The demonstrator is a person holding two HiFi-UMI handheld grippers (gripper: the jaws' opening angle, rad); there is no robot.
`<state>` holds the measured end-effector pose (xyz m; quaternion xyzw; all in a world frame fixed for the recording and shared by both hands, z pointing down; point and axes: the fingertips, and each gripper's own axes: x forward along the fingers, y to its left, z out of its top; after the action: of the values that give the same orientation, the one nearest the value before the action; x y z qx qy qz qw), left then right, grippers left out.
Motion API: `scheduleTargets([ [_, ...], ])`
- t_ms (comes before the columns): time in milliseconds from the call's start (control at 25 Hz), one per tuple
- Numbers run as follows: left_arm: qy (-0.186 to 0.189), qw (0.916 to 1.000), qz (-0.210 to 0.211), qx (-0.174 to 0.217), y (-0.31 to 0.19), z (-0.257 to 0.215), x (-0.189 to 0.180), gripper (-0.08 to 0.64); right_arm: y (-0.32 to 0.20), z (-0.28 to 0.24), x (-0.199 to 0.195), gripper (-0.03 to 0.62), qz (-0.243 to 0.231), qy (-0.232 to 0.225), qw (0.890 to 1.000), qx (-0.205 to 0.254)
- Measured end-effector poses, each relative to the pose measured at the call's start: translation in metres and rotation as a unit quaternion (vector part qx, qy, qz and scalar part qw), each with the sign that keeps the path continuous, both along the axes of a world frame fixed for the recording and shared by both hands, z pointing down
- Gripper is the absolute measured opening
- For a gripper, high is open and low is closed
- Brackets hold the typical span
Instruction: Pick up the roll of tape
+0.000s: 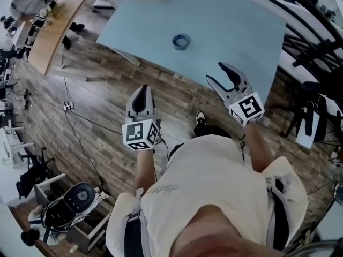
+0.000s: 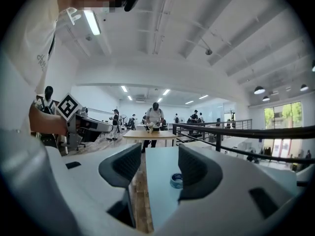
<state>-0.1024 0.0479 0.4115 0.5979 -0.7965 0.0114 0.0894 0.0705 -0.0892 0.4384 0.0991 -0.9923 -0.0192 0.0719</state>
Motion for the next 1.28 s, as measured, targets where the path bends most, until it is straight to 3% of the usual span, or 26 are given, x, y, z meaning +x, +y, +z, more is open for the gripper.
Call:
scheduleTargets([
  [640, 0.010, 0.9996, -0.011, -0.024, -0.046, 0.016, -0.043, 0.029, -0.045, 0.028, -0.060, 0.235, -0.037, 0.026, 0.998, -0.035],
  [1280, 0.023, 0.9981, 0.057, 0.009, -0.118, 0.015, -0.181, 0.029, -0.078, 0.029, -0.188, 0.235, 0.003, 0.063, 0.997, -0.038],
])
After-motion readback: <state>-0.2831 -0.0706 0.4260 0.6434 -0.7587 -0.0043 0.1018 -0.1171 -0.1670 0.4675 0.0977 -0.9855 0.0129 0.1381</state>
